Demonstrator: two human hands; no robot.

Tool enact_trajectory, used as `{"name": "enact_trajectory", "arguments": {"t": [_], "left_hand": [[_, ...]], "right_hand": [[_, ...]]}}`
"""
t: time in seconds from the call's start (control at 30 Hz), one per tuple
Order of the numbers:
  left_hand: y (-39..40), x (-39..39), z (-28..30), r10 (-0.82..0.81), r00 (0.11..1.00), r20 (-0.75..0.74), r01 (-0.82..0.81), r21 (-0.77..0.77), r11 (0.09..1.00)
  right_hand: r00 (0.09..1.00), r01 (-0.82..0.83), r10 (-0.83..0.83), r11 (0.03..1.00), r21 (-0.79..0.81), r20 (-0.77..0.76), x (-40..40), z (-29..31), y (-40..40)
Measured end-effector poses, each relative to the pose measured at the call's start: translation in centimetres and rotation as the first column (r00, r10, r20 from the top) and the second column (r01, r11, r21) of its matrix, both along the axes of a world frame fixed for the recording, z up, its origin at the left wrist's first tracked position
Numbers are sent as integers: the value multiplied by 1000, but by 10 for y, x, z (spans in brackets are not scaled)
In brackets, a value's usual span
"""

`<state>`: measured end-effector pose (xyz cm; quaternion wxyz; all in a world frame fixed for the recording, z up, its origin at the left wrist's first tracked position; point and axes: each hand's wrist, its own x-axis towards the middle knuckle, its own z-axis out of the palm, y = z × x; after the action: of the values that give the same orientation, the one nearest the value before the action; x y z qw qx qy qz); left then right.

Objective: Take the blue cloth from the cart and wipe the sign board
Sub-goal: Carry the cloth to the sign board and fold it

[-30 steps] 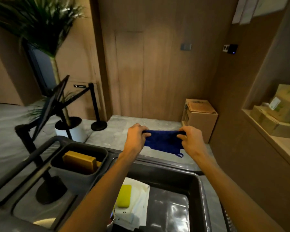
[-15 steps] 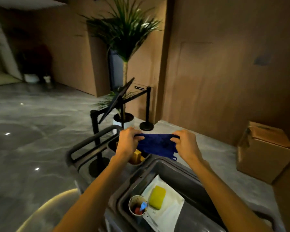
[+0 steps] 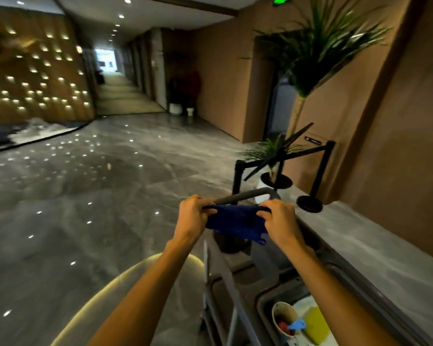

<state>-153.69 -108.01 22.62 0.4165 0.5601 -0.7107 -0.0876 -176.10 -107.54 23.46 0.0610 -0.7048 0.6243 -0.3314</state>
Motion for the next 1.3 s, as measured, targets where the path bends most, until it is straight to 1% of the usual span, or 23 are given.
{"name": "enact_trajectory", "arguments": {"t": [0.1, 0.3, 0.43, 0.57, 0.73, 0.9, 1.07, 1.3], "left_hand": [[11, 46, -7, 77, 996, -42, -76, 4, 997], [29, 132, -27, 233, 972, -40, -231, 62, 971], [42, 189, -41, 353, 931, -90, -344, 104, 933], [56, 246, -52, 444, 889, -107, -428, 147, 892], [86, 319, -65, 567, 817, -103, -545, 181, 819], [128, 389, -76, 694, 711, -112, -671, 186, 718], [187, 447, -88, 822, 557, -121, -800, 187, 569], [277, 502, -92, 945, 304, -123, -923, 206, 324]], "right_hand": [[995, -101, 101, 995, 9, 6, 47, -7, -10], [962, -272, 271, 961, 42, 34, 135, -23, -25], [931, -365, 364, 929, 56, 31, 197, -34, -34], [898, -441, 440, 895, 74, 32, 263, -47, -41], [828, -560, 559, 823, 97, 41, 351, -59, -38], [736, -675, 677, 729, 118, 27, 440, -68, -23], [609, -790, 792, 603, 108, 31, 528, -76, 7], [369, -925, 927, 359, 122, 69, 641, -87, 66]]}}
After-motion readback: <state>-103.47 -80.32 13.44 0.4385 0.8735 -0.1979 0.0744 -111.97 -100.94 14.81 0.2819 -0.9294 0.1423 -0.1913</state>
